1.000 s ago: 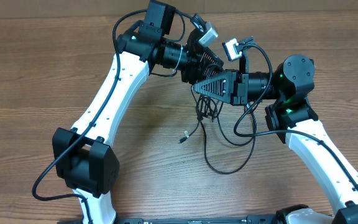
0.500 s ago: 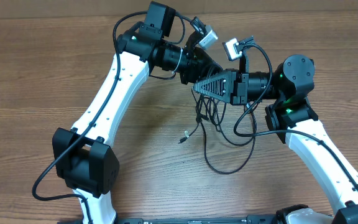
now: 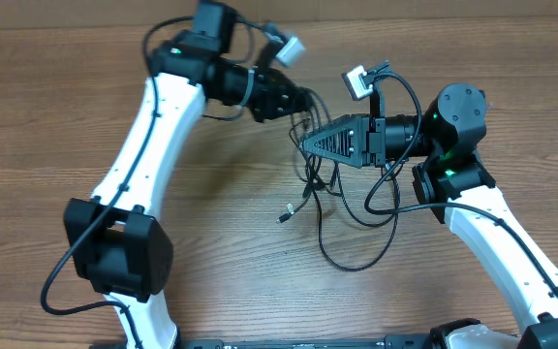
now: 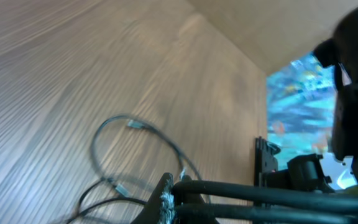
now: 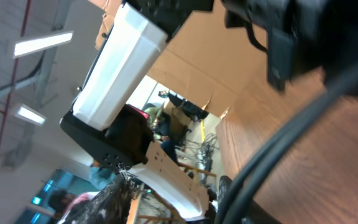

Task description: Untangle cables

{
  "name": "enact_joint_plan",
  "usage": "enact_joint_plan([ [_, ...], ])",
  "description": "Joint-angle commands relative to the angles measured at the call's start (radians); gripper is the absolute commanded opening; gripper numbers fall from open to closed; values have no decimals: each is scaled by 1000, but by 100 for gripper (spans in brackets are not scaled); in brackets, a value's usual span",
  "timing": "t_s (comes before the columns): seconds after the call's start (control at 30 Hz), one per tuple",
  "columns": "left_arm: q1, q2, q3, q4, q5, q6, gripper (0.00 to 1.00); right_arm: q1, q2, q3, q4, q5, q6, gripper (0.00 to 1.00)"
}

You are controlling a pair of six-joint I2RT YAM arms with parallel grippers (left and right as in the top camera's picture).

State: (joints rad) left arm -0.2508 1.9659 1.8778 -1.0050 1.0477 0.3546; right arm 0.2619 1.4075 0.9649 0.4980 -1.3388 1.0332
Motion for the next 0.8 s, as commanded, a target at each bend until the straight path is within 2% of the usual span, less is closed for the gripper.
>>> enact_joint_plan([
  [0.0,87,-7,3,-43,-49,23,4,6,-4,10,-105,-28,-127,46],
  [0.1,134,-25,3,-83,-83,35,4,5,-4,10,-260,35,-234,50],
  [0.23,169,-61,3,-118,-220,21,4,5,-4,10,-527,271,-369,53],
  [0.27,172,-79,3,-117,-350,-47,4,5,-4,10,-653,431,-397,53],
  [0.37,171,-100,3,-117,-570,-194,4,5,-4,10,-814,668,-415,53],
  [0.47,164,-114,3,-122,-747,-370,4,6,-4,11,-884,744,-447,52],
  [0.53,155,-121,3,-143,-878,-550,4,6,-5,11,-902,744,-463,52],
  [0.63,136,-121,3,-182,-911,-731,4,8,-5,11,-912,742,-463,52],
  [0.77,66,-121,3,-200,-845,-751,4,33,-5,13,-904,731,-468,52],
])
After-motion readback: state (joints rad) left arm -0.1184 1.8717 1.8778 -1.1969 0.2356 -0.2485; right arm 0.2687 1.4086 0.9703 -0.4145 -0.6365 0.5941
